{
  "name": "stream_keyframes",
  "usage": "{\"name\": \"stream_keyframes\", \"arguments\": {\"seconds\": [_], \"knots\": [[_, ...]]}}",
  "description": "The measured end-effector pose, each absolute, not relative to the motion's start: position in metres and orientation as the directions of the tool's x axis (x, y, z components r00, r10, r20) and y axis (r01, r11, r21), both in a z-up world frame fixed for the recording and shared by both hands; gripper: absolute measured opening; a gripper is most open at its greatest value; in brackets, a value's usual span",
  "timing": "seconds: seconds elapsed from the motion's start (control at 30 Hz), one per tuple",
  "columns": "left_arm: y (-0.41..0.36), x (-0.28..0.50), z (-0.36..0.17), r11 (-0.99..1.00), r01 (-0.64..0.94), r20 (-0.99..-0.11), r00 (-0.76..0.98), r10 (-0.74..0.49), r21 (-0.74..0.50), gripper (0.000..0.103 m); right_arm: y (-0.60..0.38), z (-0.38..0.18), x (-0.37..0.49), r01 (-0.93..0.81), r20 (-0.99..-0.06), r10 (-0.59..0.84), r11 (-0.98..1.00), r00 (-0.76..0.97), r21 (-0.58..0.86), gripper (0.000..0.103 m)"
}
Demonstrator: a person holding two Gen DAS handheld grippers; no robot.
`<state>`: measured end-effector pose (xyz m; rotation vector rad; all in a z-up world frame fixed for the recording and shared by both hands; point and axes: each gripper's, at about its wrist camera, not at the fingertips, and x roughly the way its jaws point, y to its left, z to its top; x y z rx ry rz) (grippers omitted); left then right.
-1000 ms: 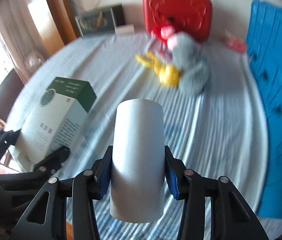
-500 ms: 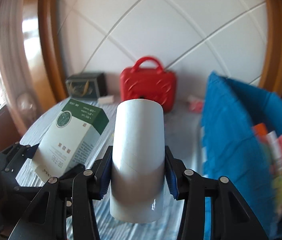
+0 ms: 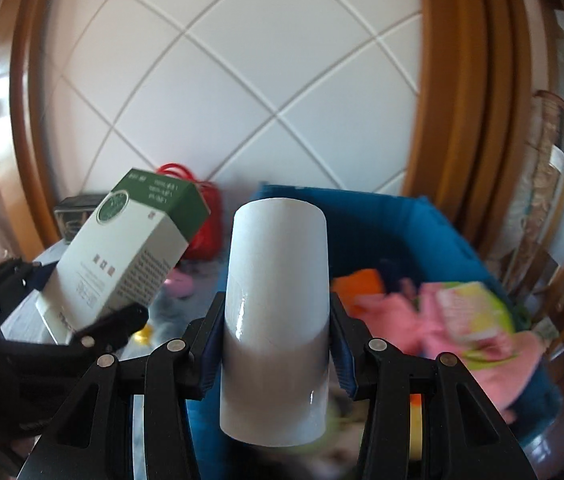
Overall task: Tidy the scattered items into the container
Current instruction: 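Lower both items into the blue crate and open both tools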
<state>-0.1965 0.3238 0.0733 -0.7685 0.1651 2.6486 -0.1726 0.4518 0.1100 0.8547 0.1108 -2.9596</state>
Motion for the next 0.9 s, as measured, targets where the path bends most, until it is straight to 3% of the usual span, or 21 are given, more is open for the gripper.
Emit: {"name": "stream_keyframes", "arguments": {"seconds": [0.23, 0.43, 0.73, 0.83, 0.9], "knots": [[0.428, -0.203, 0.052, -0.914, -0.405, -0.649, -0.699, 0.3, 0.014, 0.075, 0.553, 0.074, -0.183, 0.075, -0.609, -0.041, -0.997, -0.792, -0.03, 0.046], [0.464, -0.205, 0.018, -0.924, -0.379, -0.732, -0.644, 0.22, 0.055, 0.075, 0.596, 0.033, -0.181, 0.121, -0.663, -0.113, -0.992, -0.74, 0.034, 0.046], [0.473, -0.186, 0.006, -0.943, -0.318, -0.728, -0.669, 0.148, 0.101, 0.077, 0.62, 0.02, -0.173, 0.165, -0.652, -0.18, -0.983, -0.737, 0.085, 0.051], [0.469, -0.181, 0.006, -0.95, -0.296, -0.719, -0.681, 0.139, 0.097, 0.077, 0.629, 0.021, -0.168, 0.18, -0.636, -0.211, -0.977, -0.743, 0.115, 0.071], [0.467, -0.176, 0.008, -0.953, -0.29, -0.71, -0.69, 0.142, 0.091, 0.078, 0.628, 0.021, -0.163, 0.2, -0.619, -0.242, -0.97, -0.747, 0.138, 0.091]]}}
